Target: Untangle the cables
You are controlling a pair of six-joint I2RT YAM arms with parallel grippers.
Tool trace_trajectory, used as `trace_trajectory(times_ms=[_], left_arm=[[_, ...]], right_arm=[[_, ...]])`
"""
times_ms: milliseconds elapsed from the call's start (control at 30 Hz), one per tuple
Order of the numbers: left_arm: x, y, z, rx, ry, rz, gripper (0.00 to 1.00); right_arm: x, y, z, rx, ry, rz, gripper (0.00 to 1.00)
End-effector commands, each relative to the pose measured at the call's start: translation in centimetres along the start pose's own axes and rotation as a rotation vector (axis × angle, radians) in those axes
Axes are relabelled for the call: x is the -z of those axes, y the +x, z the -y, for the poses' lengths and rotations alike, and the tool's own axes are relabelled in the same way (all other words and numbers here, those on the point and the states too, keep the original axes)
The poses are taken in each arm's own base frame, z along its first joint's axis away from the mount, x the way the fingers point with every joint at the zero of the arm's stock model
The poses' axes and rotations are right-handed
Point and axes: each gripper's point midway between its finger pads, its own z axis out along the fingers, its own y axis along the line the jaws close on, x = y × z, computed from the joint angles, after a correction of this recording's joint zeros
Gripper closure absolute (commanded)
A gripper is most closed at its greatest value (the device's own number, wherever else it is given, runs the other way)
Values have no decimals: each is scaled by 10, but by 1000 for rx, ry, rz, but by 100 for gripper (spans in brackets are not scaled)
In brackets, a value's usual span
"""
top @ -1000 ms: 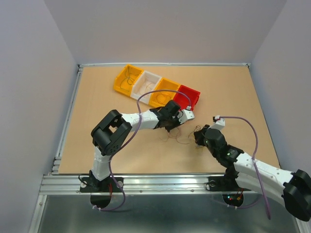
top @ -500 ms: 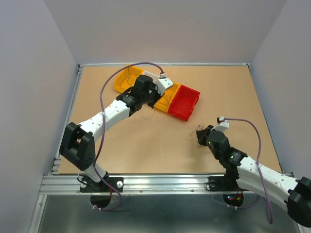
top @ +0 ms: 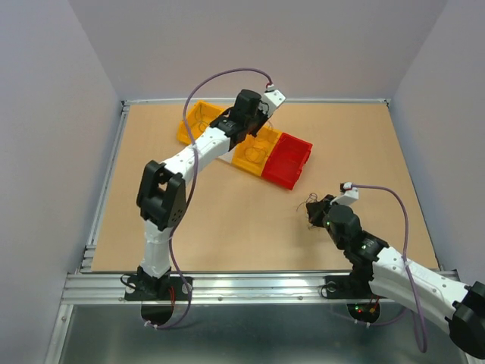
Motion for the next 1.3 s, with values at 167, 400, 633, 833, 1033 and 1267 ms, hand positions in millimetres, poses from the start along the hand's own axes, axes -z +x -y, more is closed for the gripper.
trace_trajectory(times_ms=[167, 400, 633, 833, 1033, 1267], left_arm=[[-61, 68, -6, 14, -75, -191, 86], [7, 13, -15, 48, -27, -14, 32], [71, 4, 11, 53, 110, 88, 11], [110, 33, 95, -36, 452, 212, 9], [122, 69, 142, -88, 629, 277, 10], [137, 87, 177, -156, 877, 277, 10]], right_arm=[[2, -4, -6, -3, -29, 16, 99], [0, -3, -8, 4, -28, 6, 99], [5, 18, -58, 136, -317, -108, 95], [28, 33, -119, 170, -680, -191, 89], [31, 48, -136, 208, -788, -262, 89], [37, 52, -140, 232, -842, -275, 85]])
